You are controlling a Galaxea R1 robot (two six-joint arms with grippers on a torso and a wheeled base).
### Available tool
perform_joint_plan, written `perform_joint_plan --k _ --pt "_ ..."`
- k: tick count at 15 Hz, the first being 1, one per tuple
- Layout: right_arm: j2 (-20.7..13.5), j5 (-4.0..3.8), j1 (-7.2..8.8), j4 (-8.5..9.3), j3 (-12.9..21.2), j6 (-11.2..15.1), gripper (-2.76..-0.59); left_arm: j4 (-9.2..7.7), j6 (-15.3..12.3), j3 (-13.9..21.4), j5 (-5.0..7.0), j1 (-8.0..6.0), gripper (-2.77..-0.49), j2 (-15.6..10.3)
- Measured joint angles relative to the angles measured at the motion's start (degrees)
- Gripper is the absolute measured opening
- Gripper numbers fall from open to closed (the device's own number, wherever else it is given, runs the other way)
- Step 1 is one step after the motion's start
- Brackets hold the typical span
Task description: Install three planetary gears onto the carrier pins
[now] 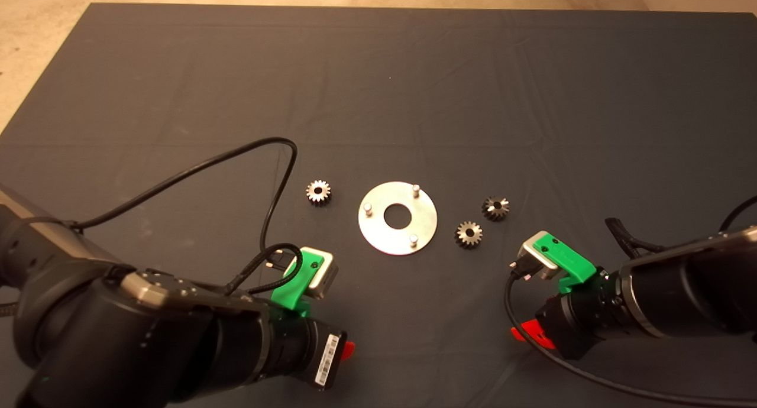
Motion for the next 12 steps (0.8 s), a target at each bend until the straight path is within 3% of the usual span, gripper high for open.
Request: perform_joint_plan --k 12 --pt "0.63 0.0 -0.01 0.0 0.01 0.0 -1.44 0.0 0.39 0.0 0.0 0.0 -1.77 -0.28"
